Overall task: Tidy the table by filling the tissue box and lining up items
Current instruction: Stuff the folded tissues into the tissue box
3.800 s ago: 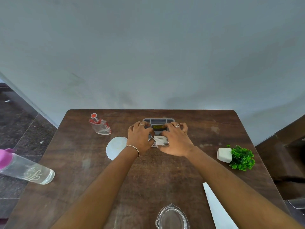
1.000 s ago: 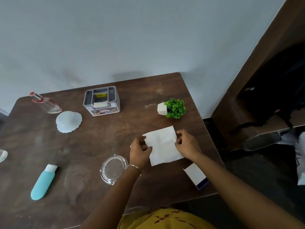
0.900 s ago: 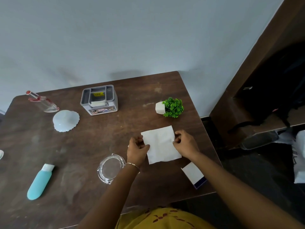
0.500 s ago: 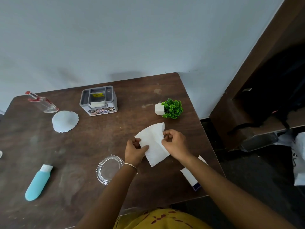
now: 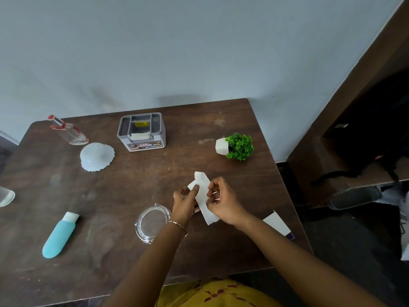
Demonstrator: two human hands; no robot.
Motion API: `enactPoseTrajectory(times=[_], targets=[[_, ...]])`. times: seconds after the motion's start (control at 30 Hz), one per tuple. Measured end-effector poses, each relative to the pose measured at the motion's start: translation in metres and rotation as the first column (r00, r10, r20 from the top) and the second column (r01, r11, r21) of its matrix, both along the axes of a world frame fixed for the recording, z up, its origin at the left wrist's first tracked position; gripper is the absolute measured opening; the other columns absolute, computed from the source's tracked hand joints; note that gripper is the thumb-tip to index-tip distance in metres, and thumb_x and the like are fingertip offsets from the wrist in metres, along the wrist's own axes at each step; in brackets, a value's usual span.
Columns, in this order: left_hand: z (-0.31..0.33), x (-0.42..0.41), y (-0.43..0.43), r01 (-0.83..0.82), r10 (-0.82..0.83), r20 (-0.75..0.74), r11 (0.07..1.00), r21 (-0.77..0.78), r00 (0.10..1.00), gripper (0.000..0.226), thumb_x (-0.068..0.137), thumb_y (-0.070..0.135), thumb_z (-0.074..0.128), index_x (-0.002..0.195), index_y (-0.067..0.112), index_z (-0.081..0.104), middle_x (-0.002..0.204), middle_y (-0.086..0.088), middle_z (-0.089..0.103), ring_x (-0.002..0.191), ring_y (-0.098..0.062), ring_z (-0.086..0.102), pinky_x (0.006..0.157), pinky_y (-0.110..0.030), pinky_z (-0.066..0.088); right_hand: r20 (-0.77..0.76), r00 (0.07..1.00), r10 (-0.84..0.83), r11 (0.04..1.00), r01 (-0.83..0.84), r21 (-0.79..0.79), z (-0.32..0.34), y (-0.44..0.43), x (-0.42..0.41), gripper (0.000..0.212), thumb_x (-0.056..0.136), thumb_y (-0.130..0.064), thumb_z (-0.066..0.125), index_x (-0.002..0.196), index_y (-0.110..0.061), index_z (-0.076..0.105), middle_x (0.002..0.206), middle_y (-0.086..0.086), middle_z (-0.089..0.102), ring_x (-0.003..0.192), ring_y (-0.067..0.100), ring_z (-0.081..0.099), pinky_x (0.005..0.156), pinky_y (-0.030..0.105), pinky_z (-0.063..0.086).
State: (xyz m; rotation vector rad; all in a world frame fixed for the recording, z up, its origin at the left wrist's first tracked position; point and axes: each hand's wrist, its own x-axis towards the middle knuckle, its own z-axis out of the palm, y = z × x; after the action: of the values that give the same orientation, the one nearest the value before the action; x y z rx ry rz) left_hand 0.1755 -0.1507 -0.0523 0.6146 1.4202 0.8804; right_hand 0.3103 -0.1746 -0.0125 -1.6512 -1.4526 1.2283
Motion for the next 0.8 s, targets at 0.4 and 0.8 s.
enactPoseTrajectory(times=[0.4, 0.8], targets=[[0.001, 0.008, 0.006, 0.087, -0.088, -0.033, 0.996, -0.027, 0.996, 0.038, 0.086, 0.003, 0.063, 0.119, -0.002, 0.046, 0.085, -0.008, 0.065, 0.073, -0.019, 0.063, 0.05, -0.027, 0.052, -0.091, 0.978, -0.187, 0.982, 0.186, -0.013, 0.004, -0.001, 0.008, 0.021, 0.081, -0.006, 0.062, 0.097, -0.009, 0.049, 0.083, -0.001, 0.052, 0.075, 0.011, 0.051, 0.072, 0.023, 0.044], [0.035, 0.011, 0.015, 0.007, -0.007, 0.185, 1.0, 0.005, 0.983, 0.017, 0.093, 0.007, 0.048, 0.076, 0.009, 0.052, 0.087, -0.011, 0.064, 0.08, -0.023, 0.062, 0.071, -0.038, 0.053, -0.295, 0.948, -0.124, 0.955, 0.033, -0.293, 0.002, 0.013, 0.026, 0.022, 0.095, -0.026, 0.057, 0.109, -0.011, 0.063, 0.105, -0.004, 0.07, 0.093, 0.008, 0.068, 0.076, 0.021, 0.056]])
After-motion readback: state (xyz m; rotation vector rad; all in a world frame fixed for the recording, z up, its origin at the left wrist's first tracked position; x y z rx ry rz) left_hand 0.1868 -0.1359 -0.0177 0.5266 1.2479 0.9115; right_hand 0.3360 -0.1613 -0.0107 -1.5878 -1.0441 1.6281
